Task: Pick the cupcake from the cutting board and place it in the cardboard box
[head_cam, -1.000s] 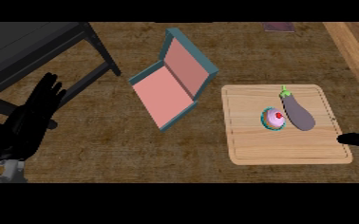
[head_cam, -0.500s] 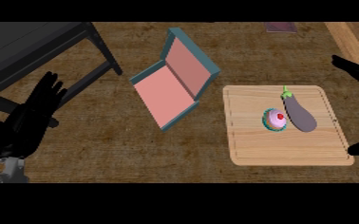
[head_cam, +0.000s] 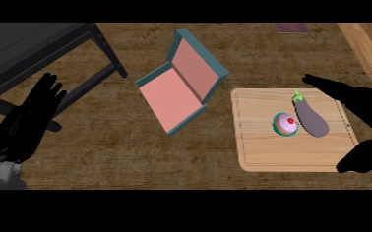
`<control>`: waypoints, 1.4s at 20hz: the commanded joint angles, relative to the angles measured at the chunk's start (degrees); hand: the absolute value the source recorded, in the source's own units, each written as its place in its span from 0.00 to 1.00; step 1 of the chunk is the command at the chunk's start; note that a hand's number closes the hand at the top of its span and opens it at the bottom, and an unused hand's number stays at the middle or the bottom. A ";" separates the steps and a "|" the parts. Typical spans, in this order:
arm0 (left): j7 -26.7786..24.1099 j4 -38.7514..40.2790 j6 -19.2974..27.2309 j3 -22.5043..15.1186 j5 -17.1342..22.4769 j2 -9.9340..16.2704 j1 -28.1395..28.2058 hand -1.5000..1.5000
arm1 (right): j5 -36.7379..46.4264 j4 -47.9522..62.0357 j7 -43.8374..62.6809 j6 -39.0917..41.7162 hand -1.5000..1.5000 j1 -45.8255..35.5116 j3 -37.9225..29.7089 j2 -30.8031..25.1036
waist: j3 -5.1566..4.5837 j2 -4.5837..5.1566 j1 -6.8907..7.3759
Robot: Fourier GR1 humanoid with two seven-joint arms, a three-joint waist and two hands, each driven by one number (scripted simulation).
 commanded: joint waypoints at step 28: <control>2.39 2.23 -5.02 6.31 -10.42 -9.83 -2.34 0.50 | 24.91 5.55 -4.25 8.39 0.00 0.77 -2.56 16.98 | 0.06 0.02 -0.42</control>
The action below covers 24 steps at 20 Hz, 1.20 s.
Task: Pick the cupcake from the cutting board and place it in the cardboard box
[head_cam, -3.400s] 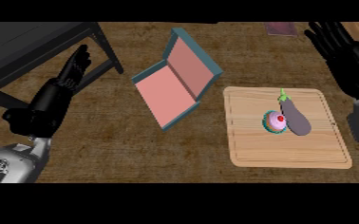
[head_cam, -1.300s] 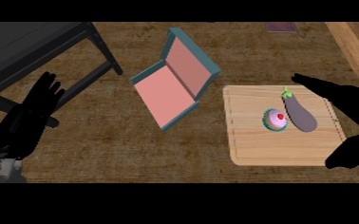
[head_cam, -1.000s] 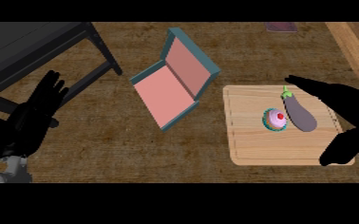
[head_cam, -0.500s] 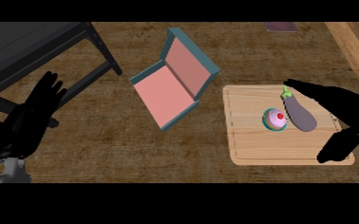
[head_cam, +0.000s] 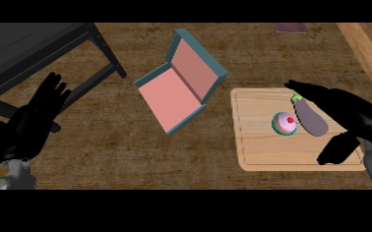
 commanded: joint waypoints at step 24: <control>5.21 -1.67 -4.03 5.37 -4.08 -3.46 -2.95 0.50 | 19.26 12.32 -1.35 -0.09 0.00 -3.83 1.74 11.79 | 0.03 0.06 0.16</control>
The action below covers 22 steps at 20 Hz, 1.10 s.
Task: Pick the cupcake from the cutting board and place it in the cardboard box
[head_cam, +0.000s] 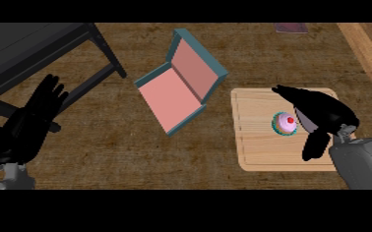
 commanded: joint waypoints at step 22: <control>0.86 -0.83 -4.16 3.43 -1.36 -2.39 0.95 0.50 | 11.19 10.84 -9.02 -8.04 1.00 -1.91 -0.43 5.78 | 0.01 0.00 0.10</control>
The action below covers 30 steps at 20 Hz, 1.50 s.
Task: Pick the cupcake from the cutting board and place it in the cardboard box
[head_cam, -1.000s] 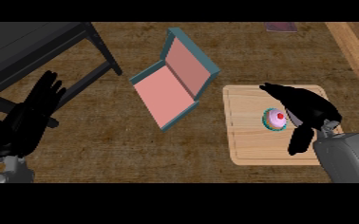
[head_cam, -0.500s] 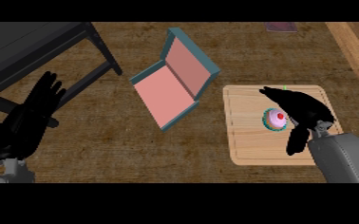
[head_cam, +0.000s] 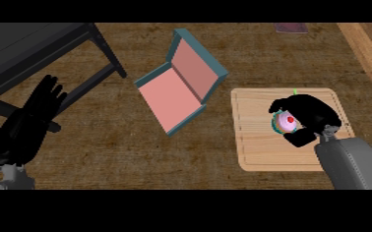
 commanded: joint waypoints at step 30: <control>1.89 4.20 -1.26 -6.79 -2.85 -3.71 -8.85 0.50 | -11.22 4.75 62.34 -26.67 1.00 -38.03 35.26 20.85 | -0.21 0.74 10.54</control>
